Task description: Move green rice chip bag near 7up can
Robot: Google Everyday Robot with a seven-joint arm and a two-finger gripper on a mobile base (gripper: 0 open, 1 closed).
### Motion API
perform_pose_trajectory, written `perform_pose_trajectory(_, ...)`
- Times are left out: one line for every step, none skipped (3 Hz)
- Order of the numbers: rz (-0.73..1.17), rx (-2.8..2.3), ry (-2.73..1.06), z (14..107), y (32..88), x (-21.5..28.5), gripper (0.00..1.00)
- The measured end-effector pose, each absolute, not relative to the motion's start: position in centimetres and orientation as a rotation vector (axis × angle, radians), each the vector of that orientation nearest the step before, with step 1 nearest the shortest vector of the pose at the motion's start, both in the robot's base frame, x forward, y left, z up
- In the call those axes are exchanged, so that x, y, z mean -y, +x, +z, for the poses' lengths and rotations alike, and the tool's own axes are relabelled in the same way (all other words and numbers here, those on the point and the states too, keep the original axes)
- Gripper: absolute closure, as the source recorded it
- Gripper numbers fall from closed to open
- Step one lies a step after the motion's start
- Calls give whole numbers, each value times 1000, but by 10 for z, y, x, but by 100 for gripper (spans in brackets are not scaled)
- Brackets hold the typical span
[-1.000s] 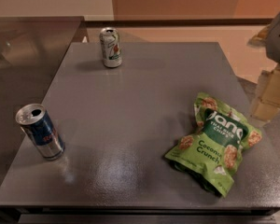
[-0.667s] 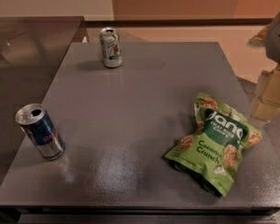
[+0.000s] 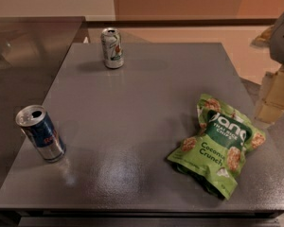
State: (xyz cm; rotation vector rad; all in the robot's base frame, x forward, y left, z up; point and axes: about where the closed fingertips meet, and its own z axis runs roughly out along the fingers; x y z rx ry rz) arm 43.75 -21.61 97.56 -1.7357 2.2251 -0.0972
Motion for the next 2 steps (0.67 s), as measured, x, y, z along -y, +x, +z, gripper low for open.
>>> perform_pose_trajectory(-84, -2111, -1898, 967, 428, 208, 0)
perform_pose_trajectory(-50, -1928, -2110, 953, 412, 196, 0)
